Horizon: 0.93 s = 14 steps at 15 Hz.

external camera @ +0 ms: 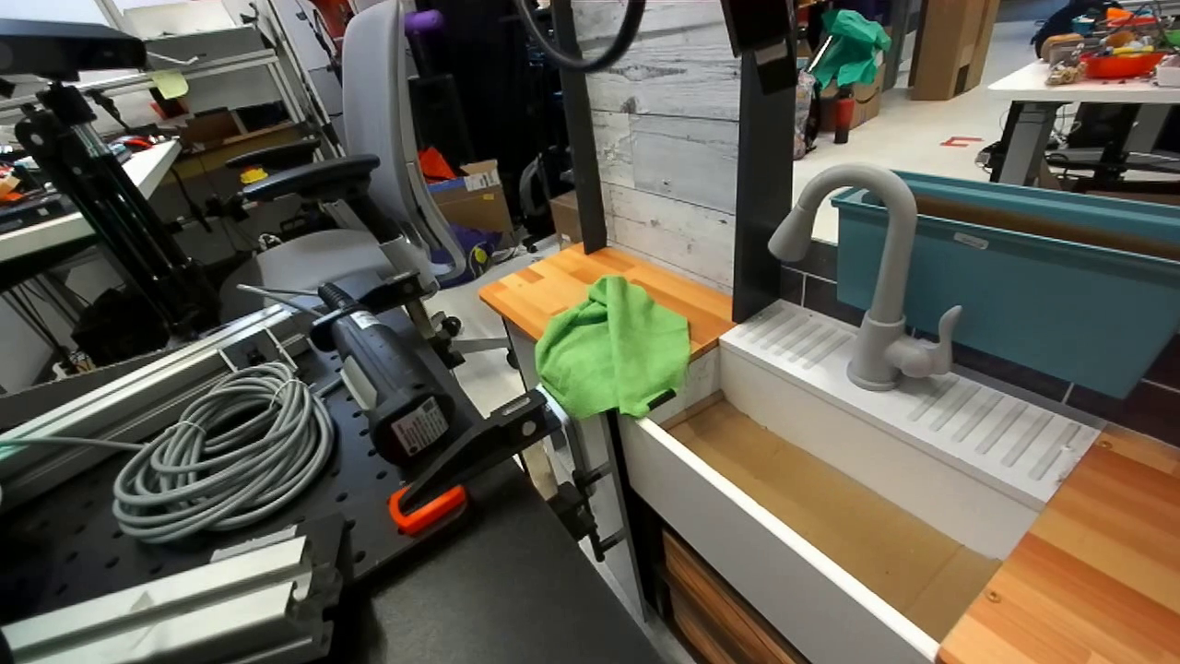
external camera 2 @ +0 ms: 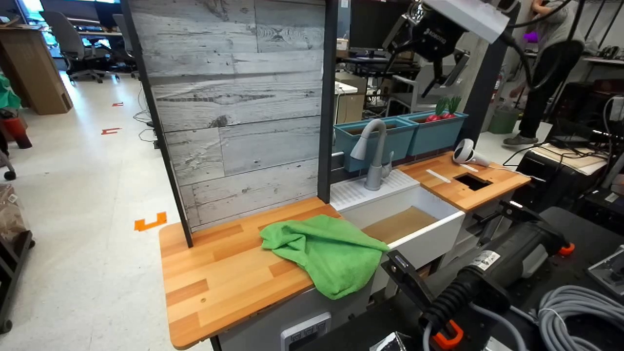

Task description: Center the faucet

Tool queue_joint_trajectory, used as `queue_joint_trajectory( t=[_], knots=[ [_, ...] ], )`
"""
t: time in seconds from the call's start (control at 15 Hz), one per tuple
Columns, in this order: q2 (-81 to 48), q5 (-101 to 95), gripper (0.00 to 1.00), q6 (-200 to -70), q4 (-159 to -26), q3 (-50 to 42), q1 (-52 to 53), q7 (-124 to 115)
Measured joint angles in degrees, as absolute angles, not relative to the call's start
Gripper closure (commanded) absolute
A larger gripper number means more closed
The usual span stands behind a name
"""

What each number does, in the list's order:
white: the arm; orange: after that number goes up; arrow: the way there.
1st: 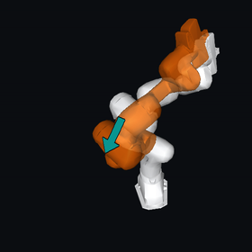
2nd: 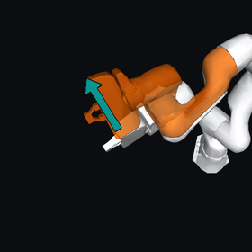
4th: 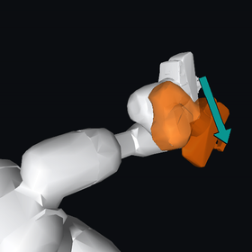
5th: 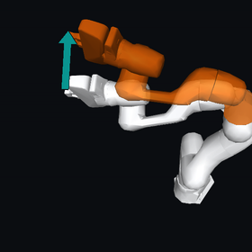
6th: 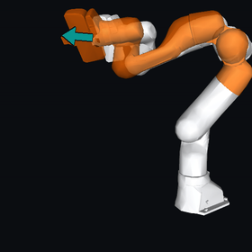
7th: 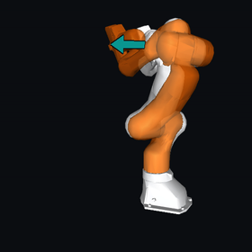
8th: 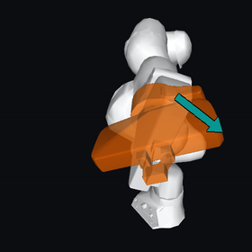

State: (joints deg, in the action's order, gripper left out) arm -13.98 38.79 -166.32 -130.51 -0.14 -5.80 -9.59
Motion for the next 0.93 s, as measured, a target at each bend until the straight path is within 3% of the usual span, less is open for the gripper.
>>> queue_joint_trajectory(
  t=[0.93],
  knots=[
    [-36.22,47.76,0.0,-166.22,-110.65,2.04,-8.05,-11.97]
  ],
)
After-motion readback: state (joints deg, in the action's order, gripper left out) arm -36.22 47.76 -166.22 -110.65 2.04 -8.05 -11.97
